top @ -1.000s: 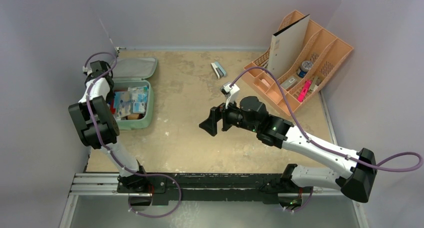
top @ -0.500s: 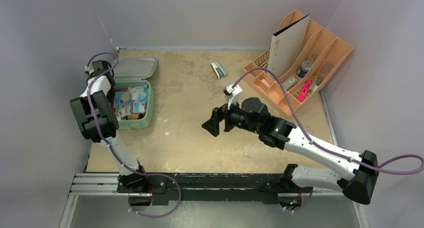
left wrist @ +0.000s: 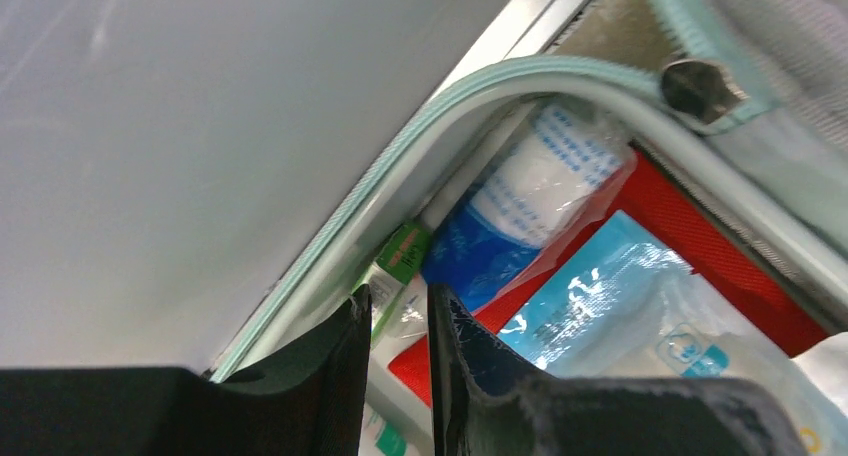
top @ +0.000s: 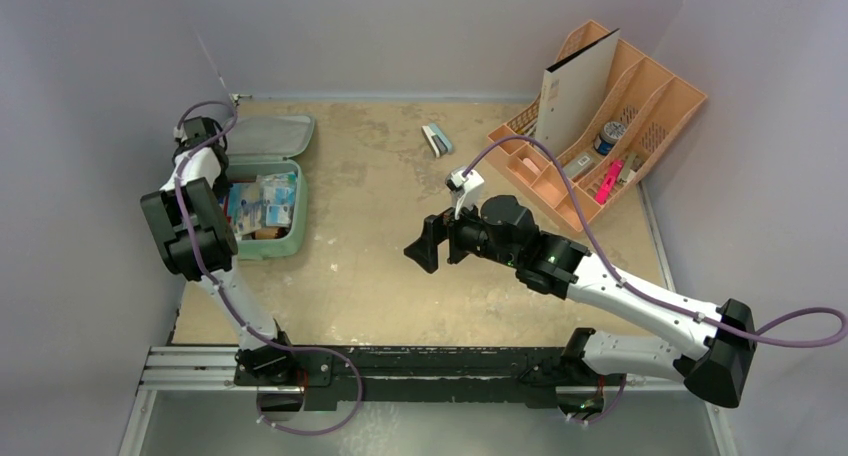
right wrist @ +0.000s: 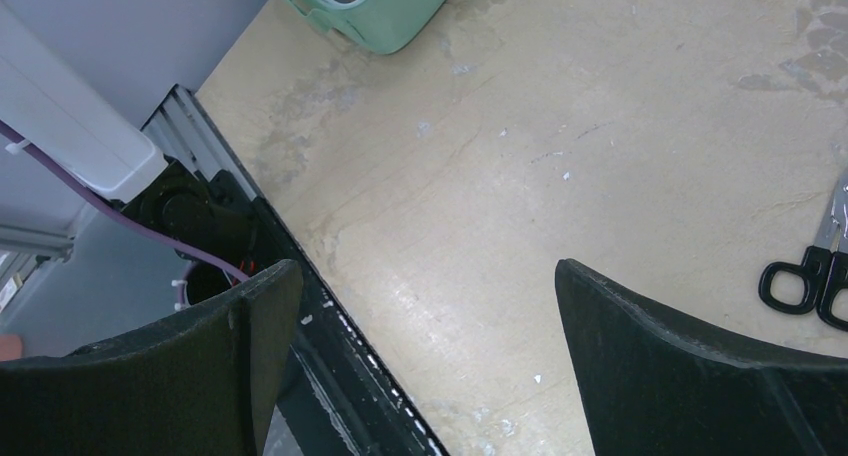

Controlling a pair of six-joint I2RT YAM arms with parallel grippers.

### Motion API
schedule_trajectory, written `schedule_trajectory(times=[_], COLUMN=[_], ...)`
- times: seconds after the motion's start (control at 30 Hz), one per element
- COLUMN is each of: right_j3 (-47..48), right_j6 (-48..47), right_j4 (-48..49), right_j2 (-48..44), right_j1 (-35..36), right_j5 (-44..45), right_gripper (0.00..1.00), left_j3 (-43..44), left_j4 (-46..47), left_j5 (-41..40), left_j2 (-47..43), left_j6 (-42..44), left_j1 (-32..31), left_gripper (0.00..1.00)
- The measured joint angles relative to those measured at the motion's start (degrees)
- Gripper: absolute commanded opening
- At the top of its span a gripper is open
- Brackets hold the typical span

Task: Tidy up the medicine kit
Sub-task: Adjust the medical item in the medicine box.

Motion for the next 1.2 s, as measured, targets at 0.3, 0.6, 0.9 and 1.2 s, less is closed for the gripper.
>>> schedule_trajectory(times=[0.3,0.6,0.9,1.2], right_j3=[0.00,1.49,9.68,11.32], right_j6=[0.04,1.01,-3.19,-6.75], right_j4=[-0.07,-3.61,-9.86,-10.99], right_j2=[0.00,3.43,14.84,25.97], right_j1=[0.00,0.00,-3.06,-13.11], right_j5=[0.00,6.47,15.89,16.92], right_gripper=[0.99,0.99,0.83,0.54], left_j3=[1.51,1.51,0.35,-5.14], left_j4=[-1.92,-5.07,-6.60,-6.60], left_j5=[2.69,12.50,33.51,50.16], left_j2=[0.94,-10.05,-26.29,-38.36], left_j6=[-0.20,-0.92,-2.80,-6.97], left_j1=[-1.27,-2.34,-4.31,-8.81], left_gripper=[0.26,0.35,0.57,0.64])
